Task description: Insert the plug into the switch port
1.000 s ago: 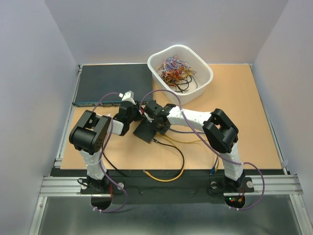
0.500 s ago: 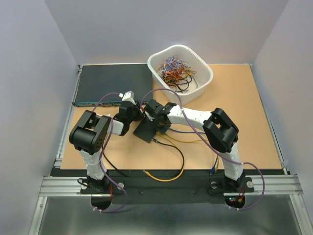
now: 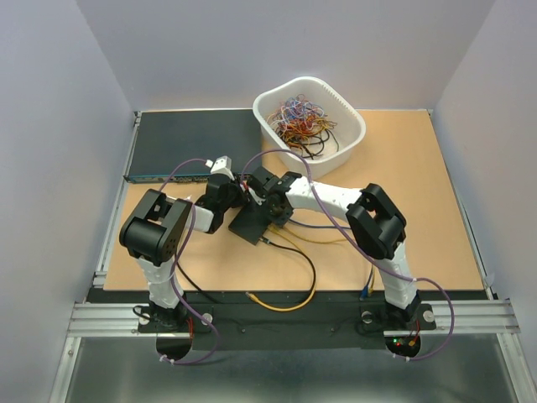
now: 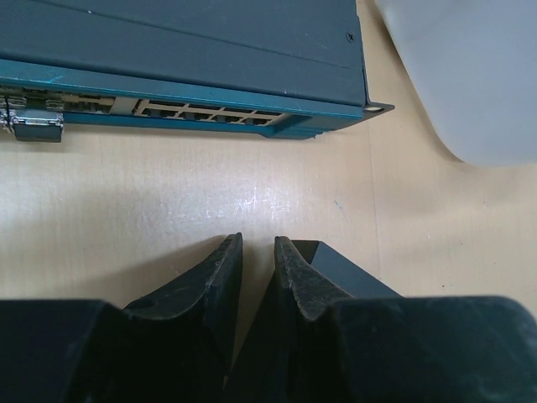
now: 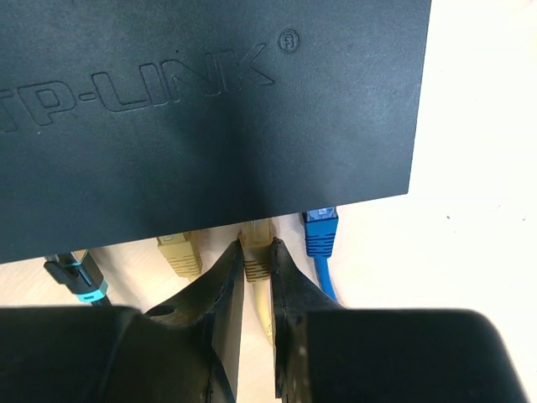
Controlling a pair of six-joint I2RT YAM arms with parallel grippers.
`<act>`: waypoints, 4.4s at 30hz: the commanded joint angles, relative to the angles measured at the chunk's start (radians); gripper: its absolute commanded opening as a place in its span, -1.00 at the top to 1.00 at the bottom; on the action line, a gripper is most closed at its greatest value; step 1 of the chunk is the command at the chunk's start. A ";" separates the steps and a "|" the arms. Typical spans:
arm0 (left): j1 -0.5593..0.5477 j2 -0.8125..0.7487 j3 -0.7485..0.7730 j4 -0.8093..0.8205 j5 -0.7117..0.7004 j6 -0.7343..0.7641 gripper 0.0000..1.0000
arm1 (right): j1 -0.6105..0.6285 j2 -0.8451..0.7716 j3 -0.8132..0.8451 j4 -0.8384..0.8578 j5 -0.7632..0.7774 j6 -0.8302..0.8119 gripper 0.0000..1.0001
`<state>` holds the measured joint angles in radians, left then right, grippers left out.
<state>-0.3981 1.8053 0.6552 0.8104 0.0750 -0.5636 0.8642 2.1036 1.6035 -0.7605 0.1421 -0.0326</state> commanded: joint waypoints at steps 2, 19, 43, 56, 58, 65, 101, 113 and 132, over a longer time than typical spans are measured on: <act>-0.034 0.026 0.020 -0.047 0.020 0.025 0.33 | -0.004 0.010 0.088 0.056 -0.041 -0.012 0.99; -0.061 0.023 0.020 -0.057 0.043 0.011 0.34 | 0.012 0.061 0.139 0.055 -0.105 0.010 0.99; -0.093 0.017 -0.049 -0.020 0.117 -0.021 0.38 | 0.012 -0.082 -0.037 0.378 -0.053 0.016 0.99; -0.169 0.017 -0.150 0.052 0.141 -0.058 0.38 | 0.012 -0.103 -0.059 0.455 -0.041 0.008 0.99; -0.188 0.020 -0.161 0.059 0.138 -0.062 0.38 | 0.012 -0.097 -0.053 0.457 -0.033 0.011 0.99; -0.211 0.038 -0.196 0.093 0.131 -0.094 0.38 | 0.013 -0.103 -0.045 0.458 -0.033 0.030 0.99; -0.223 0.062 -0.220 0.131 0.126 -0.117 0.38 | 0.070 -0.194 -0.094 0.601 -0.052 0.083 0.99; -0.223 0.072 -0.226 0.144 0.143 -0.121 0.39 | 0.070 -0.105 -0.169 0.624 0.069 0.089 0.99; -0.216 -0.037 -0.195 0.041 0.115 -0.104 0.39 | 0.067 -0.108 -0.301 0.690 0.114 0.114 0.28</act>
<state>-0.5365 1.7901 0.4847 1.1378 0.0216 -0.6552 0.9272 1.9541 1.3239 -0.3202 0.2028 0.0738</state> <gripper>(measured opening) 0.298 0.327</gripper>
